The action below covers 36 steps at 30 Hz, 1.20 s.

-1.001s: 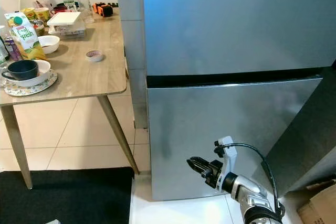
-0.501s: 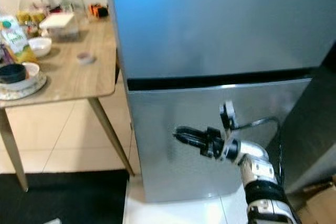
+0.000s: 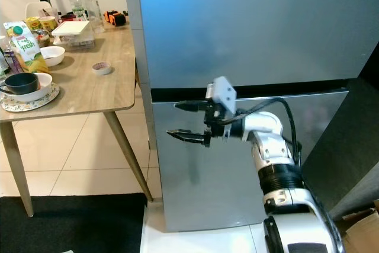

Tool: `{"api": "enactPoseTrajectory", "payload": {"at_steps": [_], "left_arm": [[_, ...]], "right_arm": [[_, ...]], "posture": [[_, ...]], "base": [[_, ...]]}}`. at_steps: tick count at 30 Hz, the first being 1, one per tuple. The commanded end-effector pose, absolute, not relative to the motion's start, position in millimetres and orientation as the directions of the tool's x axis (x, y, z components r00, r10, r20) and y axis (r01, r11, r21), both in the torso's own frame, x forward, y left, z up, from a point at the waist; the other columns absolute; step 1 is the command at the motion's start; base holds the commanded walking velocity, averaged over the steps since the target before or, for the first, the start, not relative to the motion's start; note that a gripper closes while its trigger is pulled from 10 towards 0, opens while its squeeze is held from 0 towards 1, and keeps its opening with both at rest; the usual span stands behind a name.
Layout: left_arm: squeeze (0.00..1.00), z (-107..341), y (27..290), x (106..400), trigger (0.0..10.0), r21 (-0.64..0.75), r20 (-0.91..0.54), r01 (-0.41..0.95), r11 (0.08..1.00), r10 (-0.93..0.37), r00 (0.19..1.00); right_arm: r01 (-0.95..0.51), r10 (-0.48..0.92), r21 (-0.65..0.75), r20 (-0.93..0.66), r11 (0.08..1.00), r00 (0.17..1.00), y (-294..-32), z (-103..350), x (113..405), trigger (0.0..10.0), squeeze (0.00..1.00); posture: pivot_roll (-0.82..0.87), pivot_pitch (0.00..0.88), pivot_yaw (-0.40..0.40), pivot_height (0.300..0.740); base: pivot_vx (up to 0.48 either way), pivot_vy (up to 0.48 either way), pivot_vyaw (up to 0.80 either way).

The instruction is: Restocking fridge

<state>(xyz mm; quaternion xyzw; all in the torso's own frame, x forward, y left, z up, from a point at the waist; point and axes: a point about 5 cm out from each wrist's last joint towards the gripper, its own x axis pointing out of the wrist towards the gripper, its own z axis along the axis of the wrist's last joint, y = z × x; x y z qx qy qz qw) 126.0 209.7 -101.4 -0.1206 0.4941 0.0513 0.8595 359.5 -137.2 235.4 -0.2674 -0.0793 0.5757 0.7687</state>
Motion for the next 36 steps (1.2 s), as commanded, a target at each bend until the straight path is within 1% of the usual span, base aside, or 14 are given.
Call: {"api": "enactPoseTrajectory", "payload": {"at_steps": [1,2,4,6,10,11,15,16,19,23,27,30,32,36], "left_arm": [[0.0,-105,203,119,10.0,-0.17,-0.875,-0.193,0.967,-0.058,0.48],[0.0,-105,203,119,10.0,-0.17,-0.875,-0.193,0.967,-0.058,0.48],[0.0,-105,202,118,10.0,-0.171,-0.877,-0.191,0.967,-0.061,0.477],[0.0,-106,200,117,10.0,-0.172,-0.878,-0.187,0.967,-0.064,0.474],[0.0,-106,200,115,10.0,-0.172,-0.88,-0.182,0.968,-0.068,0.471],[0.0,-107,200,115,10.0,-0.171,-0.881,-0.181,0.969,-0.068,0.469],[0.0,-107,199,114,10.0,-0.17,-0.881,-0.18,0.969,-0.068,0.468],[0.0,-107,199,114,10.0,-0.17,-0.881,-0.18,0.969,-0.067,0.468],[0.0,-107,199,114,10.0,-0.17,-0.881,-0.18,0.969,-0.068,0.469],[0.0,-107,199,115,10.0,-0.171,-0.88,-0.177,0.969,-0.069,0.47],[0.0,-106,198,116,10.0,-0.172,-0.88,-0.174,0.97,-0.071,0.47],[0.0,-107,197,116,10.0,-0.172,-0.88,-0.172,0.97,-0.073,0.47],[0.0,-107,197,116,10.0,-0.172,-0.88,-0.17,0.97,-0.074,0.469],[0.0,-107,195,116,10.0,-0.173,-0.881,-0.164,0.971,-0.078,0.467]], "right_arm": [[-0.806,0.889,-0.559,-0.246,0.195,0.385,-136,235,365,10.0,1.0],[-0.806,0.889,-0.559,-0.246,0.195,0.385,-136,235,365,10.0,1.0],[-0.781,0.856,-0.587,-0.273,0.215,0.44,-137,235,371,10.0,0.99],[-0.774,0.82,-0.602,-0.333,0.195,0.465,-138,230,375,10.0,0.0],[-0.777,0.798,-0.606,-0.379,0.169,0.468,-138,224,376,10.0,0.0],[-0.77,0.777,-0.613,-0.394,0.175,0.49,-136,221,378,10.0,0.0],[-0.758,0.751,-0.626,-0.408,0.185,0.519,-135,217,381,10.0,0.0],[-0.721,0.708,-0.658,-0.403,0.216,0.58,-134,214,387,10.0,0.0],[-0.698,0.695,-0.676,-0.383,0.237,0.608,-132,214,390,10.0,0.0],[-0.684,0.713,-0.678,-0.337,0.269,0.615,-125,220,392,10.0,0.0],[-0.68,0.698,-0.683,-0.35,0.266,0.625,-125,219,394,10.0,0.0],[-0.686,0.673,-0.688,-0.392,0.238,0.627,-126,214,394,10.0,0.0],[-0.7,0.665,-0.685,-0.43,0.201,0.611,-126,209,393,10.0,0.0],[-0.77,0.669,-0.632,-0.537,0.085,0.514,-127,198,387,10.0,0.0]], "posture": [[-0.11,0.0,-0.011,0.74],[-0.11,0.0,-0.011,0.74],[-0.11,0.0,-0.012,0.74],[-0.11,0.0,-0.013,0.74],[-0.1,0.0,-0.014,0.74],[-0.1,0.0,-0.015,0.74],[-0.1,0.0,-0.017,0.74],[-0.1,0.0,-0.017,0.74],[-0.1,0.0,-0.017,0.74],[-0.1,0.0,-0.018,0.74],[-0.1,0.0,-0.018,0.74],[-0.1,0.0,-0.018,0.74],[-0.1,0.0,-0.018,0.74],[-0.1,0.0,-0.023,0.74]], "base": [[0.0,0.0,0.0],[0.0,0.0,0.0],[0.0,0.0,0.0],[0.0,0.0,0.0],[0.0,0.0,0.0],[0.0,0.0,0.0],[0.0,0.0,0.0],[0.0,0.0,0.0],[0.0,0.0,0.0],[0.0,0.0,0.0],[0.0,0.0,0.0],[0.0,0.0,0.0],[0.0,0.0,0.0],[0.0,0.0,0.0]]}}
